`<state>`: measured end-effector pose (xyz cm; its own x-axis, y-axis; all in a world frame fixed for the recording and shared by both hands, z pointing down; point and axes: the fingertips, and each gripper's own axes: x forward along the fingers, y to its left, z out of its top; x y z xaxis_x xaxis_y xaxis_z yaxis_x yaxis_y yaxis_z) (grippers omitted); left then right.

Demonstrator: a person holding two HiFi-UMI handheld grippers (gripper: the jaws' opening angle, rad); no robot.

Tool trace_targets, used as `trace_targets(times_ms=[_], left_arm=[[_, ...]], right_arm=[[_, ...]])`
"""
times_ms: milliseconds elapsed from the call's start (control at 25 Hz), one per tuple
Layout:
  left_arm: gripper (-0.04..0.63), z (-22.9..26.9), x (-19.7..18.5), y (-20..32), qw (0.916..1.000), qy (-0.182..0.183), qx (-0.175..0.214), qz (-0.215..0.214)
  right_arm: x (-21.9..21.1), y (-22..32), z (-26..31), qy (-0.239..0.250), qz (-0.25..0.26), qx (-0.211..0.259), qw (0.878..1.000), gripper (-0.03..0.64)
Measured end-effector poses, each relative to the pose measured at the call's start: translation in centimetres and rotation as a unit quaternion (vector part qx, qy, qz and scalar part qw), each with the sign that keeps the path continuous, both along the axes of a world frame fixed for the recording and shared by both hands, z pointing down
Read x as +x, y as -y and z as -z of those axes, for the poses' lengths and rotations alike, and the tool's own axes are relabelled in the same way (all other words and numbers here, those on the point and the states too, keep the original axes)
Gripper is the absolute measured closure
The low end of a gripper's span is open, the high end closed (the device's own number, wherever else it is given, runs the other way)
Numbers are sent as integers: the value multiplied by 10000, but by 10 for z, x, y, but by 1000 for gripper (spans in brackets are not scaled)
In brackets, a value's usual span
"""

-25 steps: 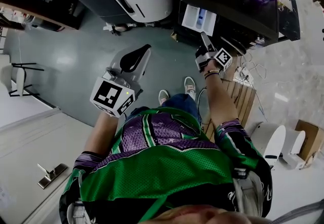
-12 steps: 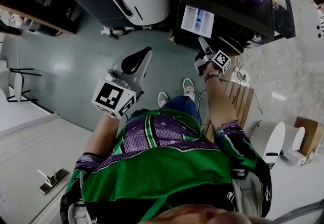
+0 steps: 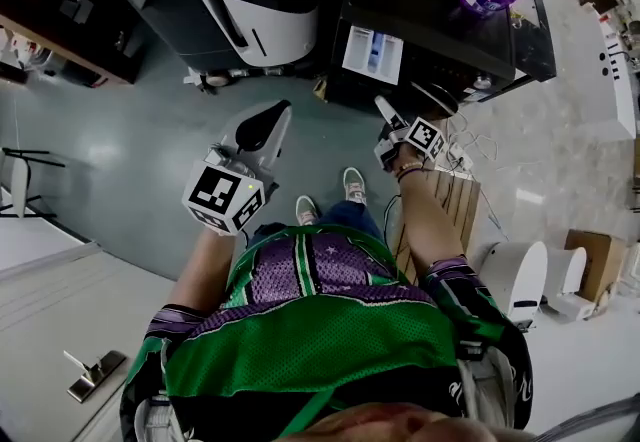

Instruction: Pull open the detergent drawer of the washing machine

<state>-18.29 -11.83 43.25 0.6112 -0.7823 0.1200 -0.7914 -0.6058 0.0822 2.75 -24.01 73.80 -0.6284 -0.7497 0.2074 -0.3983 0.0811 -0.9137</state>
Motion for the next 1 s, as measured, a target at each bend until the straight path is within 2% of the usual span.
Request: trace_targets(times_ms=[200,360,560,800,1000], left_arm=[[578,-1,-3,3,9998,-181,-36,-3],[578,4,2,7,9996,-267,27,-61],[578,16,10,15,9993,-328,157,-105],[578,29,19,28,9990,-365,258,-38],[578,42,24,42,9983,-351,393,239]], right_arm=[[10,-16,37,-767,306,362,9959,155],[13,-24,72,-1539,572,788,9833,155],[18,-20,122,-1997,535,1278,9700,155],[20,-21,185,-2755,629,2026,9376,155],[27,-18,242,-3118,560,2653,9107,155]])
